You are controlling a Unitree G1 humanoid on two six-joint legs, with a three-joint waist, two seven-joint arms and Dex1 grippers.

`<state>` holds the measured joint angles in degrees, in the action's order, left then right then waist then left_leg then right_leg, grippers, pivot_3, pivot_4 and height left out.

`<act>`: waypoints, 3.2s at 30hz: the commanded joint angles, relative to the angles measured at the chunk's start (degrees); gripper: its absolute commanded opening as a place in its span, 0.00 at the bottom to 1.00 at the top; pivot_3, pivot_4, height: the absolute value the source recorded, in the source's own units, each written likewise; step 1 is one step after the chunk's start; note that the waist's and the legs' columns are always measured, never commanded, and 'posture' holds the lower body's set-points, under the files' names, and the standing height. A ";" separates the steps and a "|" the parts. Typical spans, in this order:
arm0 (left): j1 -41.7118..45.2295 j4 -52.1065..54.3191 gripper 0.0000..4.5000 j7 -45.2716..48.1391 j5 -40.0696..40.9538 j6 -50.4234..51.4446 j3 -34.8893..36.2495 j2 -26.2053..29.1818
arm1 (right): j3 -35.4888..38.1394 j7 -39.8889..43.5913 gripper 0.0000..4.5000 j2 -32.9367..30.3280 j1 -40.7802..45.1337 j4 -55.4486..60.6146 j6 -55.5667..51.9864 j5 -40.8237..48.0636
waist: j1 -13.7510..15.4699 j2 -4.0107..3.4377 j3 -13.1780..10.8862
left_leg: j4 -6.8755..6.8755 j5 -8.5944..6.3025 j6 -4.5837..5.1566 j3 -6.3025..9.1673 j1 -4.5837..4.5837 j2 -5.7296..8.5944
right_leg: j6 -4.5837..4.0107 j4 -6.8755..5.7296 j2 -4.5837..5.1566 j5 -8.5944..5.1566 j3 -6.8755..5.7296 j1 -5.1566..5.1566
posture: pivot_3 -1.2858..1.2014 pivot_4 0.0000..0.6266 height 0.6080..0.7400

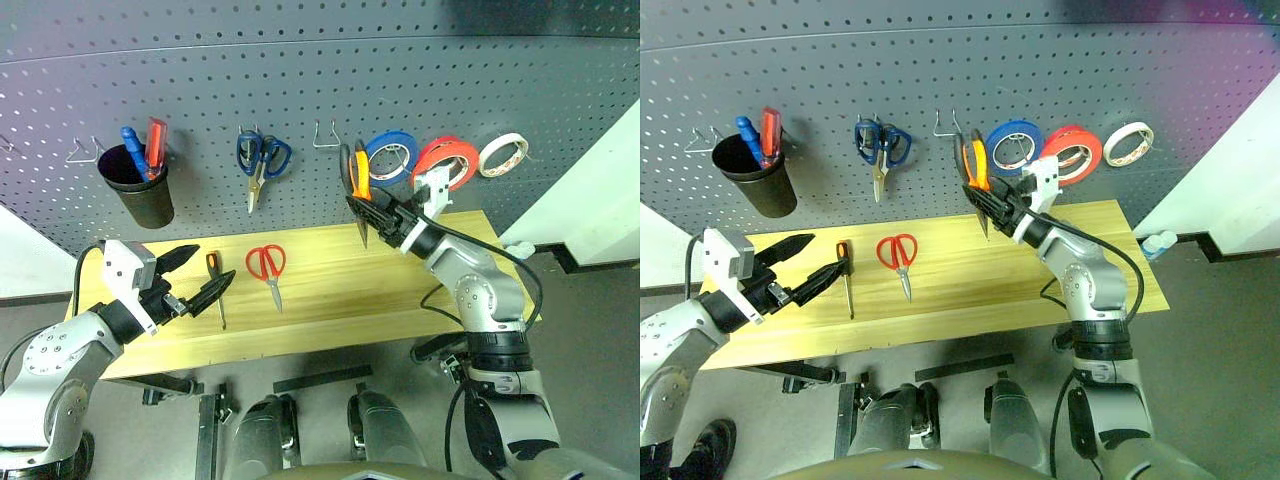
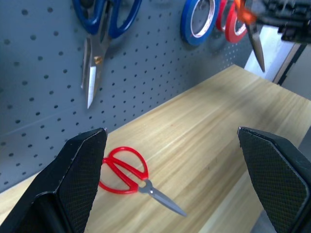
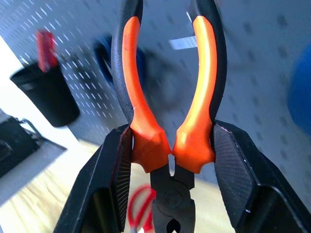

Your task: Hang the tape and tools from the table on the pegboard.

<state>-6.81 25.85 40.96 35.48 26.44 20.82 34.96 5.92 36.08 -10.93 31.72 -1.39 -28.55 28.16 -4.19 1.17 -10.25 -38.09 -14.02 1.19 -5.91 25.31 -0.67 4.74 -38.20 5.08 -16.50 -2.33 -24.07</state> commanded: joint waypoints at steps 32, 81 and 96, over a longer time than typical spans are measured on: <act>-4.06 6.07 1.00 -2.85 1.72 -0.50 1.14 -0.90 | 0.80 -3.75 0.46 10.45 24.32 -31.55 29.31 -7.06 | 0.11 -0.03 2.34 | -0.04 0.12 -0.14 -0.11 -0.19 -0.09 | -0.14 -0.26 -0.11 0.13 0.13 0.00 | 0.50 0.11 1.00; -11.02 10.48 1.00 1.89 10.32 3.11 7.93 4.53 | 3.08 -22.25 0.46 16.37 38.24 -60.28 63.35 -18.16 | 0.04 -0.13 2.28 | 0.04 0.13 -0.26 -0.07 -0.21 -0.15 | -0.33 -0.20 -0.06 0.18 0.21 -0.05 | 0.52 0.15 1.00; -13.80 13.83 1.00 -0.20 12.51 4.89 10.04 4.62 | 2.43 -26.40 0.46 17.21 39.40 -64.16 68.05 -22.08 | 0.21 -0.17 2.25 | 0.08 0.14 -0.29 -0.04 -0.21 -0.15 | -0.34 -0.17 -0.05 0.18 0.20 -0.05 | 0.54 0.19 1.00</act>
<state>-20.25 37.23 41.08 46.71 31.16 28.58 39.12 8.71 10.46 5.88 67.78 -66.43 37.27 6.91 -3.98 1.01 -8.00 -38.00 -13.89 0.90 -5.95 25.10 -0.82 4.40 -38.36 5.02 -16.33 -2.13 -24.12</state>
